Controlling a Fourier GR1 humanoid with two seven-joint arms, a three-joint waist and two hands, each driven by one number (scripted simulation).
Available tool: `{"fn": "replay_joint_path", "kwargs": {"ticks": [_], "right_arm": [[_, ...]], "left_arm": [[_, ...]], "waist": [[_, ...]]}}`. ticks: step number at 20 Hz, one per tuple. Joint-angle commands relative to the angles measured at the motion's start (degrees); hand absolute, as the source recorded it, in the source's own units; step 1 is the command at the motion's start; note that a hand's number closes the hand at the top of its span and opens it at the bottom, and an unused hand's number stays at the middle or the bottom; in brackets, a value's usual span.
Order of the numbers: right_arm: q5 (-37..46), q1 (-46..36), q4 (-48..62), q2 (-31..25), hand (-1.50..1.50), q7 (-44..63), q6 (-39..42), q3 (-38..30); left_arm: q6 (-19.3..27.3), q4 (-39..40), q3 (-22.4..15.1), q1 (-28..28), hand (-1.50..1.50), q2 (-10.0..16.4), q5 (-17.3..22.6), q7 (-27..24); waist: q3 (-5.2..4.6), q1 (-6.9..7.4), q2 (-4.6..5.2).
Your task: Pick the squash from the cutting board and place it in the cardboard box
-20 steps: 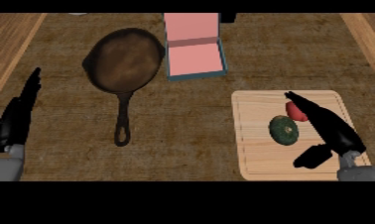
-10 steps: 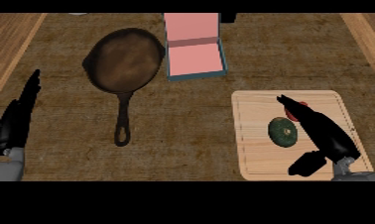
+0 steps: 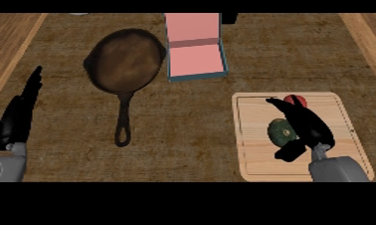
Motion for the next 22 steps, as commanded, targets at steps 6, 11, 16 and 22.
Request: {"fn": "replay_joint_path", "kwargs": {"ticks": [6,11,16,22], "right_arm": [[9.6,-2.1,7.6,0.6,1.5,-4.5,-14.7,-0.6],[15.6,-4.6,7.7,4.8,1.5,3.3,-19.9,-0.1],[20.9,-0.4,-0.2,15.3,1.5,26.0,-22.5,-0.5],[34.2,2.1,-14.8,15.8,1.5,41.5,-18.9,8.4]], "left_arm": [[0.3,4.1,1.2,-1.4,0.0,-2.1,-1.7,-2.9],[-1.3,-2.3,1.7,1.1,0.0,-1.1,-1.5,-0.9],[-0.5,-2.9,1.3,2.7,0.0,-2.6,-1.3,0.4],[-1.9,-1.0,2.8,1.7,0.0,-1.2,-0.8,-0.3]], "waist": [[0.38,-0.19,0.45],[0.38,0.06,0.4],[0.29,-0.5,0.08],[0.3,-0.68,0.1]]}}
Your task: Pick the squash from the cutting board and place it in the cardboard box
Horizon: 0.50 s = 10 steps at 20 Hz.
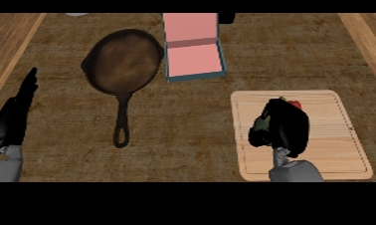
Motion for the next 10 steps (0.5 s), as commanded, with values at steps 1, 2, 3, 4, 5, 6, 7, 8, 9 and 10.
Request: {"fn": "replay_joint_path", "kwargs": {"ticks": [1,2,3,4,5,6,7,8,9,10], "right_arm": [[7.1,0.6,-10.7,1.7,1.5,11.5,4.8,5.0],[9.2,-0.9,-11.3,1.5,1.5,10.7,4.4,4.2],[11.6,-2.0,-10.8,1.7,1.5,12.2,1.3,6.9],[12.4,-2.1,-15.3,0.9,1.5,10.7,4.1,7.2],[11.3,-4.9,-17.1,-1.2,1.5,8.4,5.1,5.4],[16.1,-5.1,-18.1,0.2,1.5,10.3,6.8,10.8],[14.0,-9.8,-15.1,0.3,1.5,8.2,6.4,7.9],[15.8,-8.8,-16.8,1.0,1.5,8.9,6.7,10.3],[15.8,-12.2,-13.6,1.7,1.5,10.5,6.8,12.7],[12.7,-17.9,-13.6,1.6,1.5,6.8,10.7,6.2]], "left_arm": [[0.0,-4.8,-0.9,3.4,0.0,-0.8,-0.5,1.4],[-1.7,-2.0,1.2,1.4,0.0,1.1,1.1,-0.4],[-1.2,-1.8,-0.3,1.3,0.0,-0.3,0.2,1.0],[1.3,-0.6,-1.1,3.1,0.0,-2.2,-1.5,-2.7],[0.7,-2.7,-1.3,2.0,0.0,-1.9,-1.1,0.1],[-0.7,1.0,1.4,-1.8,0.0,1.3,-0.1,0.6],[-1.5,-2.6,-0.1,0.7,0.0,-0.1,0.1,1.1],[-2.8,0.0,1.7,0.8,0.0,1.4,1.3,-2.0],[1.3,0.3,-1.7,-1.2,0.0,-2.6,-2.3,0.1],[-1.2,1.9,0.8,0.3,0.0,-0.5,0.0,-2.6]], "waist": [[0.12,0.43,-0.07],[0.11,0.26,0.07],[0.12,0.36,0.11],[0.08,0.09,0.05],[0.12,0.21,0.02],[0.06,-0.18,0.07],[0.14,0.78,0.19],[0.11,0.57,0.21],[0.13,0.62,0.33],[0.12,0.81,0.38]]}}
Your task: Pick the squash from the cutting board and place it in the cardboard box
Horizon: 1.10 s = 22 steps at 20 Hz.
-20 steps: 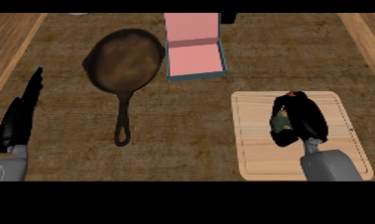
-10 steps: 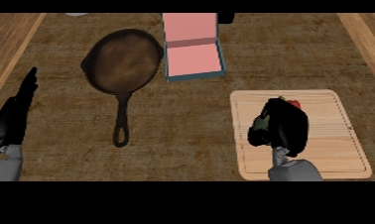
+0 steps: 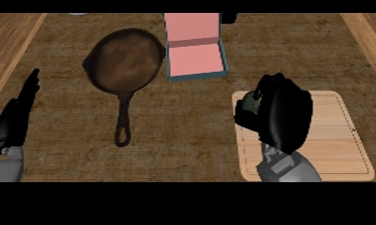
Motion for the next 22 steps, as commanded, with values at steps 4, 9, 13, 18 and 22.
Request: {"fn": "replay_joint_path", "kwargs": {"ticks": [4,9,13,18,22], "right_arm": [[-7.0,-16.1,6.5,0.8,1.5,2.1,0.3,0.4],[-15.2,-27.3,16.2,0.8,1.5,3.4,-7.7,-5.0],[-17.5,-36.8,28.8,0.8,1.5,0.4,-13.2,-12.1],[-23.5,-46.5,44.0,0.8,1.5,-2.6,-19.9,-19.0],[-27.6,-48.9,55.0,0.5,1.5,-8.7,-27.3,-22.7]], "left_arm": [[0.7,-0.7,-0.8,-1.0,0.0,-1.7,-1.3,0.2],[-1.2,-2.4,-1.0,-3.7,0.0,-0.6,-1.0,4.8],[0.6,-1.6,-1.0,-0.9,0.0,-2.0,-2.2,1.4],[-0.6,-0.1,-0.9,-2.8,0.0,-1.4,-2.0,1.4],[-2.3,-0.8,0.7,-2.2,0.0,-0.2,-0.3,0.2]], "waist": [[0.05,0.77,0.26],[0.09,1.56,0.43],[0.05,1.64,0.48],[0.04,2.3,0.86],[0.05,2.38,0.92]]}}
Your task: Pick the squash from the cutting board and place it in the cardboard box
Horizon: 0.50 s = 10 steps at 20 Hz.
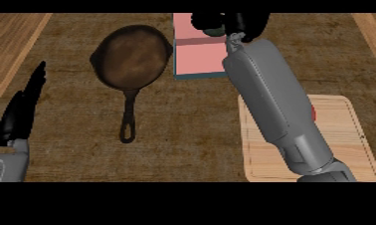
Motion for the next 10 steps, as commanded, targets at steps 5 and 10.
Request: {"fn": "replay_joint_path", "kwargs": {"ticks": [5,10], "right_arm": [[-3.7,-13.8,23.5,-0.7,1.5,-5.8,-10.2,-9.4],[-4.4,-15.3,33.4,-3.6,1.5,-8.6,-10.9,-11.8]], "left_arm": [[0.5,3.0,0.2,-2.2,0.0,-0.4,-0.7,-1.5],[0.1,4.1,-0.3,-4.0,0.0,-0.3,-1.1,-2.1]], "waist": [[-0.04,1.15,0.69],[-0.06,2.32,1.35]]}}
